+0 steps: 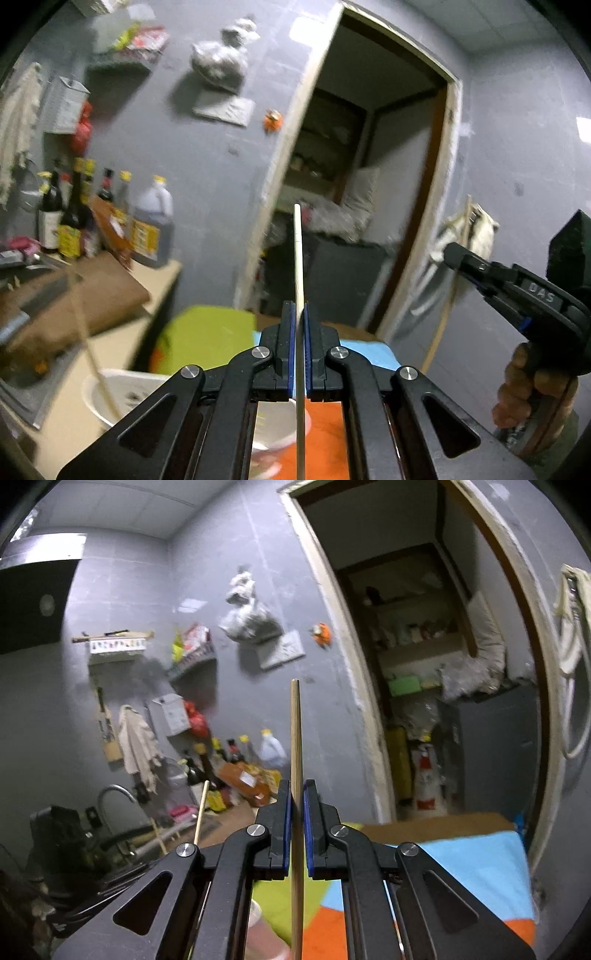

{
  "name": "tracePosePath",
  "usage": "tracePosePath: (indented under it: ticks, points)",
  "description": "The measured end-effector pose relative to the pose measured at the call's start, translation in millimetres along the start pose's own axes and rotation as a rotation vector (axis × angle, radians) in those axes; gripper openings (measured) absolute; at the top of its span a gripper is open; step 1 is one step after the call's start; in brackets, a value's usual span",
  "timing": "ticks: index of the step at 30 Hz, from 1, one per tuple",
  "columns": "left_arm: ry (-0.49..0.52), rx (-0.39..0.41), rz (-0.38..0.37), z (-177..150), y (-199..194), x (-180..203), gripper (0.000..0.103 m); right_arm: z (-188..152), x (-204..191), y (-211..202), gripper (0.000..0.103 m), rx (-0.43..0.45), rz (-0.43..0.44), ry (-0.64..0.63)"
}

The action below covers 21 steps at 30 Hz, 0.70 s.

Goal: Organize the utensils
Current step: 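Lift the second chopstick with the right tool toward the white caddy, then drop the chopstick into the white caddy by opening the right tool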

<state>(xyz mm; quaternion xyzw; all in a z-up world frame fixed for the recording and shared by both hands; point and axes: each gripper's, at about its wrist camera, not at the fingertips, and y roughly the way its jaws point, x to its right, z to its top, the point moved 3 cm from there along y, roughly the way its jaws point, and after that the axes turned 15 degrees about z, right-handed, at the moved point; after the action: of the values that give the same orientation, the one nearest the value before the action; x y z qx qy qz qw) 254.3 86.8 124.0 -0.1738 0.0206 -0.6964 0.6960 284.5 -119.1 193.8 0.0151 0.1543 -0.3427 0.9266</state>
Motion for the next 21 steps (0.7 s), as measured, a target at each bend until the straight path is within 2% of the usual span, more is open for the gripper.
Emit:
tracePosePath:
  ticks: [6, 12, 21]
  points:
    - [-0.034, 0.085, 0.121, 16.8, -0.4, -50.8, 0.002, 5.8, -25.9, 36.9, 0.004, 0.016, 0.063, -0.016]
    - [-0.045, 0.148, 0.216, 16.2, 10.3, -85.9, 0.002, -0.9, -40.2, 67.5, 0.004, 0.015, 0.051, -0.048]
    - [-0.068, 0.167, 0.249, 2.6, 26.6, -103.0, 0.002, -28.0, -41.8, 104.2, 0.004, -0.057, 0.027, -0.066]
